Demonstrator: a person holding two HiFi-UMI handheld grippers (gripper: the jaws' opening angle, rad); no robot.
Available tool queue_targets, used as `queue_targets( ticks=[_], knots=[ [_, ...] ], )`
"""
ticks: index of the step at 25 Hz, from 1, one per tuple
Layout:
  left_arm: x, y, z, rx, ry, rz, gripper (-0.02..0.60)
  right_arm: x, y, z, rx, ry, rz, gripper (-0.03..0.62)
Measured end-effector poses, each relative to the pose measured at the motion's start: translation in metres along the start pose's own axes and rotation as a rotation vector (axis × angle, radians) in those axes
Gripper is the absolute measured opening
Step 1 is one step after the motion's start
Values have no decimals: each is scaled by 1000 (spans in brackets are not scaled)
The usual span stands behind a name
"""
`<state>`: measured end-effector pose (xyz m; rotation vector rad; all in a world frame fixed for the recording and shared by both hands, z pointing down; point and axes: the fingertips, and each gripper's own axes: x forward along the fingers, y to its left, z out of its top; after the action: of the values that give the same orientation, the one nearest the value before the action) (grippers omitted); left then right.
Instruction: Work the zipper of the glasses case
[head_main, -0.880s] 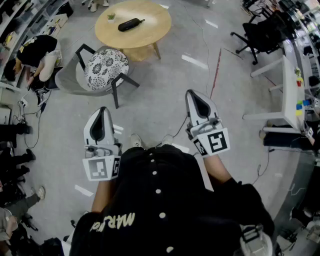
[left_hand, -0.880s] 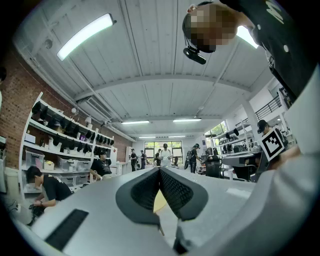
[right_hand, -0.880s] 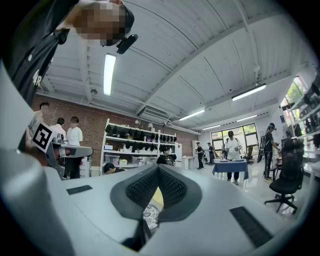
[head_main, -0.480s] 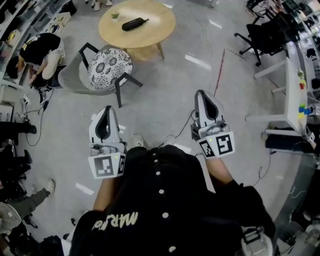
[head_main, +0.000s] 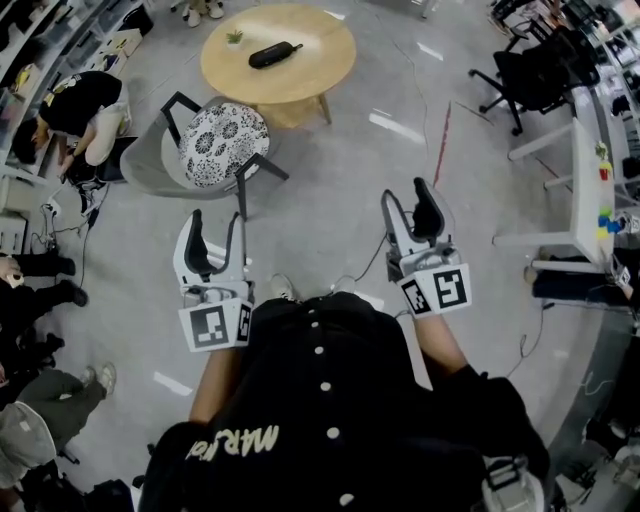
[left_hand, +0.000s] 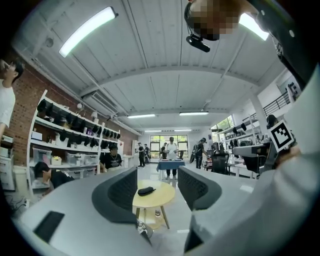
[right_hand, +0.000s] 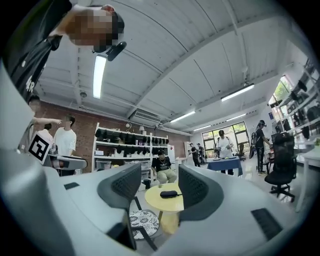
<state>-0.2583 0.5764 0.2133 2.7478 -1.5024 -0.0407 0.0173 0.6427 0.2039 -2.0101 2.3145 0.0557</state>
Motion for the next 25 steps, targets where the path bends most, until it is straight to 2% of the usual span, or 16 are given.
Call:
queue_targets(
  ticks=[9, 14, 20, 25],
  knots=[
    [13, 45, -13, -1, 27, -82, 239, 25, 26, -11, -13, 8, -68, 218],
    [26, 59, -27, -6, 51, -98, 239, 36, 28, -25, -10, 43, -79, 212],
    [70, 57, -43, -15, 80, -98, 239, 75, -2, -43, 9, 59, -74, 210],
    [129, 55, -43, -5, 74, -72, 239, 132, -44, -52, 22, 69, -29, 209]
  ],
)
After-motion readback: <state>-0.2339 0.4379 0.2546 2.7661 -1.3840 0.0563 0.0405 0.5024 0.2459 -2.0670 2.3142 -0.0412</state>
